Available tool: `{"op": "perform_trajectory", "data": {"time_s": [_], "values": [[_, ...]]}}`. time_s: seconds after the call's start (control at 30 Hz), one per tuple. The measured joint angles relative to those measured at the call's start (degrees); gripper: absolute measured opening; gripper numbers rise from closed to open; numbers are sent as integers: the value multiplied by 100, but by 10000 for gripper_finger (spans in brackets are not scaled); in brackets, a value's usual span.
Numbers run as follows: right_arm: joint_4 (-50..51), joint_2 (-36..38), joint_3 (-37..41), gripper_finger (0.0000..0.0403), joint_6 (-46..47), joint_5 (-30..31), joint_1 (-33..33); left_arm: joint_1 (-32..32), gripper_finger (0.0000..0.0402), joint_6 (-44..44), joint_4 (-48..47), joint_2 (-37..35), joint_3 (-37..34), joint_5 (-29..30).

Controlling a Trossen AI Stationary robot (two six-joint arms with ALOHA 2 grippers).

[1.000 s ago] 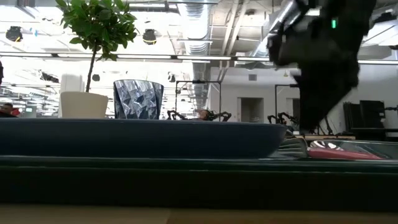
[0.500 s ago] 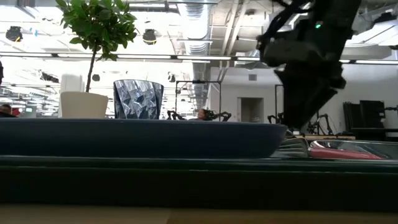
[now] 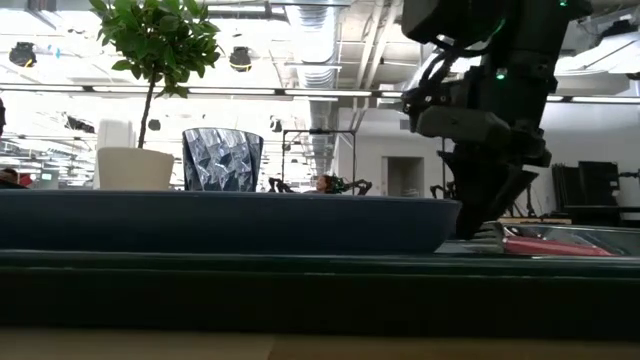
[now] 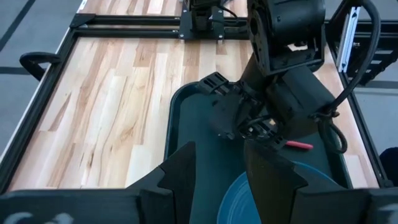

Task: Pick and place plate/cup/fork/spoon on tray
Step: Put the pink fork on the black serving tray to the left of the brown spoon

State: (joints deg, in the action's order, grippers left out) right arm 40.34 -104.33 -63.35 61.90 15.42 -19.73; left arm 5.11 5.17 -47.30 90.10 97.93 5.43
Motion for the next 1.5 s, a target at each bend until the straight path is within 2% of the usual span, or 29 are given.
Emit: {"op": "perform_trajectory", "data": {"time_s": [0.07,0.2,0.23,0.57,0.63,0.77,0.9,1.0,1.13,1.3,1.5], "values": [[-8,1,0,137,93,0,7,0,122,-1,-1,1,0,0],[-15,15,0,27,85,80,0,0,122,-4,-1,1,0,0],[-27,17,-1,16,109,148,-4,0,122,-4,1,1,0,0],[-574,265,3,4,142,703,-165,-1,122,-11,-42,1,0,0],[-588,369,32,3,365,978,-253,0,122,-13,-42,1,0,0],[-1451,822,691,2,1021,1533,-509,-1,122,-11,-68,1,0,0],[-2858,1231,1736,2,1628,1979,-749,1,122,-9,-78,3,0,1],[-3957,1384,2393,1,1726,2245,-859,1,122,-9,-79,3,0,0],[-4926,1357,2817,1,1540,2250,-879,0,122,-7,-80,3,0,1],[-4960,1176,2832,4,1445,2202,-874,1,122,-7,-77,3,0,0],[-4916,1023,2834,46,1421,1991,-870,0,122,-7,-86,3,0,1]]}}
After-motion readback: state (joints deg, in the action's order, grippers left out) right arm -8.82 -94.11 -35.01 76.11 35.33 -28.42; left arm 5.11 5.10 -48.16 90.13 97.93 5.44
